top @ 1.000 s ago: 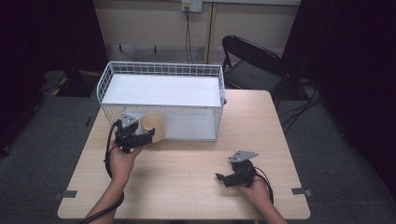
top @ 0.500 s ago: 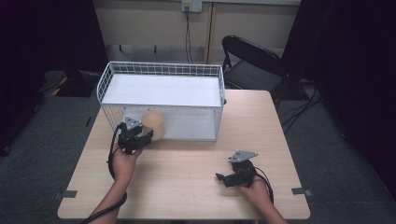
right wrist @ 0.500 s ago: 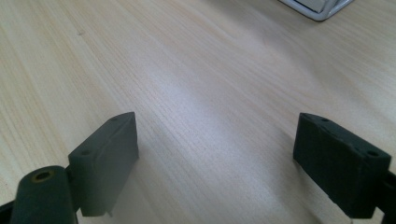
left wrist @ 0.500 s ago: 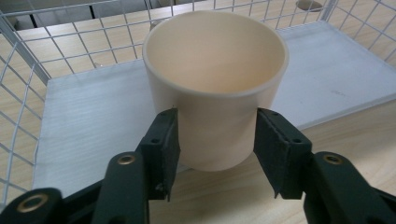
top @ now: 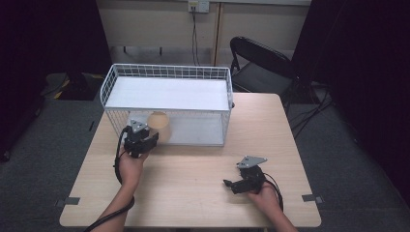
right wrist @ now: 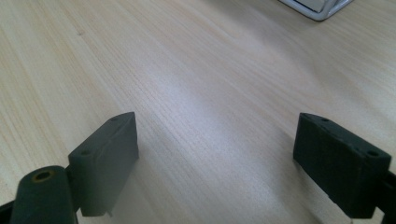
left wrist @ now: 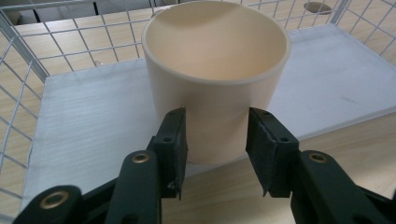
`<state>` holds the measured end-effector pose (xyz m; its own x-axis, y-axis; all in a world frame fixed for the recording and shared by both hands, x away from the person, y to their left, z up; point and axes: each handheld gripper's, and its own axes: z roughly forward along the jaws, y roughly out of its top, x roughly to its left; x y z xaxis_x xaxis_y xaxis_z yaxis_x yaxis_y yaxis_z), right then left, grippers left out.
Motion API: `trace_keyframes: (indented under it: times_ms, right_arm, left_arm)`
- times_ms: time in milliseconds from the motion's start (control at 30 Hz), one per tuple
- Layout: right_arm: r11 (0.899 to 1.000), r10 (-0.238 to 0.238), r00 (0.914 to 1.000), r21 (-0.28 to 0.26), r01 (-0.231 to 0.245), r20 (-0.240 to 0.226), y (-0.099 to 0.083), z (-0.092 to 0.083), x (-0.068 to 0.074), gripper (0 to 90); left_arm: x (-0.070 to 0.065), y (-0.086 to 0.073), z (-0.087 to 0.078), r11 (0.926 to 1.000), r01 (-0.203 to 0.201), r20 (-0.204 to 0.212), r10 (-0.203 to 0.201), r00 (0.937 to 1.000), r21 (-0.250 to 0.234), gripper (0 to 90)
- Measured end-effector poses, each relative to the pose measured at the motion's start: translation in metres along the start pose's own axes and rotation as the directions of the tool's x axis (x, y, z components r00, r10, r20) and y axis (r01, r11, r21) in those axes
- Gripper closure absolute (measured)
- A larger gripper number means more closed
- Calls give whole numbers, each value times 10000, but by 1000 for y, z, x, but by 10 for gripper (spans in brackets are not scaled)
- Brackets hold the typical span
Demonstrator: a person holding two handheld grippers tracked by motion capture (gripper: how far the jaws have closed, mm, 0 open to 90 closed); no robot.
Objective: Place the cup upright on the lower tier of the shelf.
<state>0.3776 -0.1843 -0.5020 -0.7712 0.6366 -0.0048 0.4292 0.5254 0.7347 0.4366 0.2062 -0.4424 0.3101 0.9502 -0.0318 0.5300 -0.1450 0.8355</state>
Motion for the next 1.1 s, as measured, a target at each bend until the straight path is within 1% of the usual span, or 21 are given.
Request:
trace_keyframes:
  times_ms: [167, 267, 300, 333, 367, 400, 433, 467, 500, 533, 567, 600, 667, 733, 800, 833, 867, 900, 933, 1000, 1100]
  right_arm:
    - [10000, 1, 10000, 0, -1, 0, 0, 0, 0, 135]
    - [10000, 1, 10000, 1, -1, 0, 0, 0, 0, 135]
    - [10000, 1, 10000, 2, -1, 0, 0, 0, 0, 135]
    - [10000, 1, 10000, 0, -1, -1, 0, 0, 0, 135]
    - [10000, -2, 10000, 1, 2, 2, 0, 0, 0, 135]
    - [10000, -2, 10000, 1, 2, 2, 0, 0, 0, 135]
    - [10000, 1, 10000, 1, -1, 0, 0, 0, 0, 135]
    - [10000, 4, 10000, 2, -4, -3, 0, 0, 0, 135]
    - [10000, -1, 10000, -1, 1, 0, 0, 0, 0, 135]
    - [10000, 1, 10000, 0, -1, -1, 0, 0, 0, 135]
    - [10000, 1, 10000, -1, -1, 0, 0, 0, 0, 135]
    - [10000, 1, 10000, 0, -1, -1, 0, 0, 0, 135]
    - [10000, 0, 10000, 2, 0, 0, 0, 0, 0, 135]
    - [10000, 0, 10000, 3, 0, -1, 0, 0, 0, 135]
    - [10000, 3, 10000, 4, -3, -3, 0, 0, 0, 135]
    - [10000, -1, 10000, 1, 1, -2, 0, 0, 0, 135]
    - [10000, 0, 10000, 2, 0, -1, 0, 0, 0, 135]
    - [10000, 1, 10000, 2, -1, 1, 0, 0, 0, 135]
    - [10000, 1, 10000, 1, -1, -1, 0, 0, 0, 135]
    - [10000, 1, 10000, 0, -1, -1, 0, 0, 0, 135]
    - [10000, 2, 10000, 0, -2, -1, 0, 0, 0, 135]
  left_arm:
    - [1, 1, 2, 10000, -71, -56, 71, 10000, 62, 594]
    - [1, 3, 4, 10000, 30, -42, -30, 10000, 20, 599]
    - [2, 3, 5, 9999, -71, -77, 72, 9999, 87, 598]
    - [2, 3, 5, 10000, 0, -76, 1, 10000, 29, 596]
    - [3, 3, 4, 10000, -76, -50, 76, 10000, 62, 583]
    - [3, 3, 4, 10000, -76, -50, 76, 10000, 62, 547]
    - [4, 2, 3, 10000, -28, -9, 28, 10000, 58, 547]
    - [4, -1, 0, 10000, 52, 176, -52, 9998, 22, 453]
    - [5, -2, -3, 9999, -112, 213, 111, 9997, 75, 423]
    - [5, -3, -6, 10000, -77, 379, 76, 9993, 20, 397]
    - [5, -3, -6, 10000, -77, 379, 76, 9993, 20, 373]
    - [5, -6, -12, 9989, -451, 802, 441, 9958, 115, 343]
    - [3, -9, -18, 9963, -858, 1173, 840, 9895, 109, 302]
    - [2, -13, -23, 9930, -1169, 1650, 1124, 9799, 176, 270]
    - [1, -16, -28, 9886, -1482, 1863, 1407, 9724, 272, 242]
    - [1, -17, -30, 9892, -1448, 1930, 1376, 9715, 235, 241]
    - [3, -19, -32, 9868, -1592, 2000, 1499, 9683, 310, 233]
    - [3, -19, -32, 9868, -1592, 2000, 1499, 9683, 310, 229]
    - [3, -23, -35, 9833, -1763, 2116, 1633, 9636, 442, 228]
    - [4, -27, -37, 9765, -2084, 2117, 1924, 9582, 557, 229]
    - [3, -32, -37, 9748, -2125, 2170, 1936, 9568, 673, 229]
